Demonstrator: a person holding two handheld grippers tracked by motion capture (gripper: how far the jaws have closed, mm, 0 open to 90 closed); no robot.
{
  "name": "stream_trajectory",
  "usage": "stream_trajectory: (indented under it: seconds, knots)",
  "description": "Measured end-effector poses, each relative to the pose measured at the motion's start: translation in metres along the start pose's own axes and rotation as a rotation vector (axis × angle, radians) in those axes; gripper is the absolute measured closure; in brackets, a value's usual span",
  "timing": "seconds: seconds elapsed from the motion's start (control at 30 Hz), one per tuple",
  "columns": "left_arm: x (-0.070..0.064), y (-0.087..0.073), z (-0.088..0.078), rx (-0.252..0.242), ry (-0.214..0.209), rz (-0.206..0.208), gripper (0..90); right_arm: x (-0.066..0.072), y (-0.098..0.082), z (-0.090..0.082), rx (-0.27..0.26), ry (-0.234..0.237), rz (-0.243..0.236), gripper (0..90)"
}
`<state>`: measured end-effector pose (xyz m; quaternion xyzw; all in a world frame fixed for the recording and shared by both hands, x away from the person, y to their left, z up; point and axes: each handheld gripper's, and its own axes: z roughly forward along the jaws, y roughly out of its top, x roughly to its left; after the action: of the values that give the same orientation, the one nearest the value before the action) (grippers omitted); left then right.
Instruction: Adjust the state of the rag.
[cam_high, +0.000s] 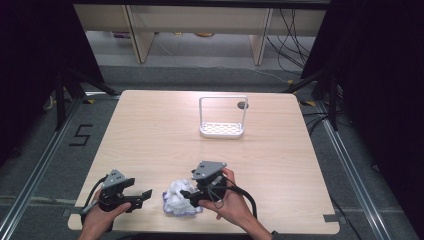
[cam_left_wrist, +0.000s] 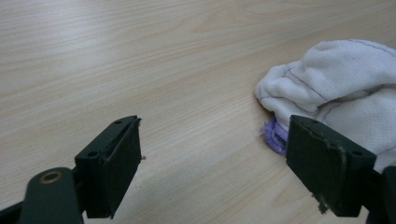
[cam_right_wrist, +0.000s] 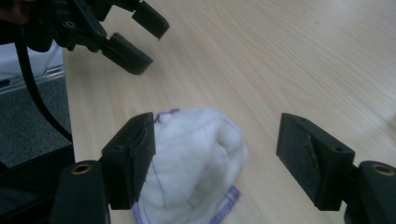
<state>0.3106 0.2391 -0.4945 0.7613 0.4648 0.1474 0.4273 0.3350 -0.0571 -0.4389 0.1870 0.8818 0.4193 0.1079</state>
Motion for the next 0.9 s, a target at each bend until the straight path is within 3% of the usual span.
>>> stream_trajectory:
  seconds: [0.07, 0.13, 0.17, 0.23, 0.37, 0.43, 0.5, 0.57, 0.67, 0.77, 0.83, 0.87, 0.9]
  knots:
    - [0.001, 0.0, 0.0, 0.0, 0.005, -0.008, 17.7, 0.003, 0.007, 0.009, 0.015, 0.016, -0.014, 33.2]
    - [0.005, 0.0, -0.002, 0.024, 0.013, 0.014, 17.8, 0.005, 0.012, 0.018, 0.025, 0.026, -0.038, 36.2]
    - [0.005, -0.001, -0.001, 0.006, 0.016, -0.011, 17.9, 0.006, 0.014, 0.023, 0.038, 0.039, -0.039, 36.4]
    - [0.007, -0.001, -0.001, 0.004, 0.021, -0.019, 17.9, 0.006, 0.017, 0.033, 0.069, 0.057, -0.038, 40.2]
    - [0.013, -0.001, -0.004, -0.004, 0.023, -0.055, 18.1, 0.007, 0.017, 0.045, 0.112, 0.055, -0.04, 45.1]
    - [0.013, -0.002, -0.004, -0.002, 0.028, -0.051, 18.1, 0.006, 0.016, 0.051, 0.145, 0.051, -0.055, 46.0]
    - [0.012, -0.002, -0.003, -0.008, 0.032, -0.051, 18.1, 0.005, 0.015, 0.055, 0.169, 0.042, -0.063, 52.2]
    - [0.012, -0.002, -0.003, -0.003, 0.028, -0.042, 18.2, 0.004, 0.012, 0.058, 0.19, 0.042, -0.084, 66.1]
    - [0.012, -0.002, -0.003, -0.002, 0.027, -0.045, 18.3, 0.002, 0.011, 0.051, 0.188, 0.048, -0.106, 78.7]
    - [0.012, -0.002, -0.002, -0.015, 0.028, -0.049, 18.4, -0.003, 0.015, 0.036, 0.137, 0.032, -0.143, 81.1]
    - [0.012, -0.002, -0.002, -0.016, 0.027, -0.052, 18.4, -0.004, 0.018, 0.027, 0.121, 0.032, -0.122, 81.3]
    - [0.012, -0.002, -0.002, -0.013, 0.026, -0.054, 18.4, -0.008, 0.025, 0.008, 0.079, 0.028, -0.111, 81.6]
    - [0.011, -0.003, -0.001, -0.027, 0.027, -0.058, 18.4, -0.01, 0.028, 0.002, 0.053, 0.033, -0.127, 81.6]
